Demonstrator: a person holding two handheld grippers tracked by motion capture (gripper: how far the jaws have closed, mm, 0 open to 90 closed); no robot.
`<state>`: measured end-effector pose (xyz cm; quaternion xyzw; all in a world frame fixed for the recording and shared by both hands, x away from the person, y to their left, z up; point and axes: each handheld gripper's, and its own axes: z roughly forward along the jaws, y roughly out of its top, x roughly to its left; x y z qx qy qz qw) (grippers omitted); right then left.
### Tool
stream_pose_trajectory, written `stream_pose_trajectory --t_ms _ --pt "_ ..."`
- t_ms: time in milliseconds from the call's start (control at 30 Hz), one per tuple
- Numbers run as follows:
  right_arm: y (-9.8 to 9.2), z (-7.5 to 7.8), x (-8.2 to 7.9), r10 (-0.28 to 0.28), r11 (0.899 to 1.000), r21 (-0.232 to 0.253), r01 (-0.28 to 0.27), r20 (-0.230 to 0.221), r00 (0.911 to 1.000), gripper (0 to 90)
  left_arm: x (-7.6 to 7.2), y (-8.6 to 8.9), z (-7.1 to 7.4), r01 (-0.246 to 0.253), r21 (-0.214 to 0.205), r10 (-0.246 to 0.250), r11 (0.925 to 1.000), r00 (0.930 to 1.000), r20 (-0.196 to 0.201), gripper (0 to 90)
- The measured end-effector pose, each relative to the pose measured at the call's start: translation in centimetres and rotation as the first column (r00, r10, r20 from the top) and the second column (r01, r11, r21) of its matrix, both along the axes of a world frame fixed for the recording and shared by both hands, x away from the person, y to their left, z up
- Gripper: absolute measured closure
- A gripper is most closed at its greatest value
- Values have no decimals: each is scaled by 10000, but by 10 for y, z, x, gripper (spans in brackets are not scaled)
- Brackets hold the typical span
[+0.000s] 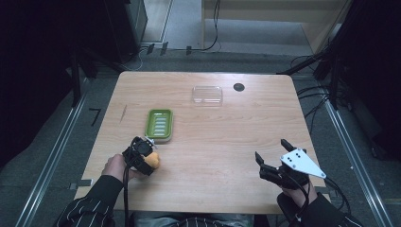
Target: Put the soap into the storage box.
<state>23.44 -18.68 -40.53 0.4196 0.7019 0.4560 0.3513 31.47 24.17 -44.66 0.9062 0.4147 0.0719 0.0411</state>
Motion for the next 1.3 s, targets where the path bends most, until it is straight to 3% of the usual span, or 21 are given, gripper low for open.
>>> stream_pose_trajectory --t_ms 67,1000,1300 --pt "0 0 0 9 10000 -11 -9 8 10000 134 0 0 0 -38 10 38 10000 9998 183 397" --pt "1 0 0 10 10000 -24 -11 -32 10000 134 -5 4 9 -214 -352 223 9992 9994 250 396" --pt "1 0 0 -6 10000 -27 6 -43 10000 134 -4 7 14 -371 -503 394 9980 9981 463 397"
